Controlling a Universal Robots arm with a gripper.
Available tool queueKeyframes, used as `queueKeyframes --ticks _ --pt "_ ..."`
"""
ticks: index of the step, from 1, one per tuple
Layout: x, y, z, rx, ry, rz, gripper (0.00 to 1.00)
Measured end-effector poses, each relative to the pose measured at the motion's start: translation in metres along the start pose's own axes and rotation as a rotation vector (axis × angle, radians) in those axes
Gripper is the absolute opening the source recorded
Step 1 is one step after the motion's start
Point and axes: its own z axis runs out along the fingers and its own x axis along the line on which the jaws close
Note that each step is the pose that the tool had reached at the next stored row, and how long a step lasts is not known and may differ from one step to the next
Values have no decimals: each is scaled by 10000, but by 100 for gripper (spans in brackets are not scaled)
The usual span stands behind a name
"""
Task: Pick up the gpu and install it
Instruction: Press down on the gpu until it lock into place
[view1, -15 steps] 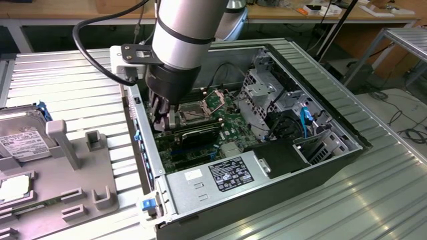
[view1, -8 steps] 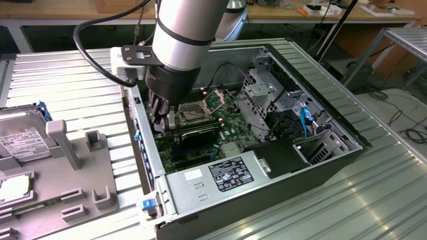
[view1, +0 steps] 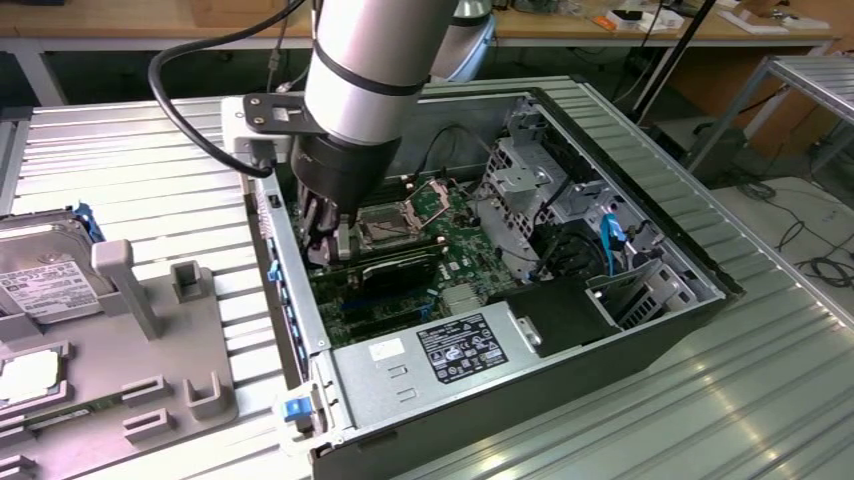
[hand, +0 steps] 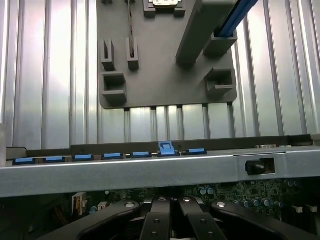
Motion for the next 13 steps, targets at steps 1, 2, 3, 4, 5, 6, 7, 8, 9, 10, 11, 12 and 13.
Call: queueKeyframes --ticks 1,2,3,4,5,6,7,8,9,10,11,12,13 --pt "0 -1 4 1 -1 0 11" --pt "2 -3 10 1 3 0 11" --pt "2 -3 12 0 3 -1 11" --pt "3 -4 14 0 2 -2 11" --pt "3 -4 15 0 1 -2 11" --pt "3 -4 16 1 1 -1 11" --pt "3 -4 17 2 -1 -2 11" --pt "3 -4 17 3 -2 -2 11" --pt "3 -4 19 4 -7 -2 11" --pt "2 -6 31 17 -29 -5 11" --pt "2 -9 23 8 -14 -2 11" --pt "2 -19 11 -2 4 0 11" --pt "1 -42 11 3 -3 -1 11"
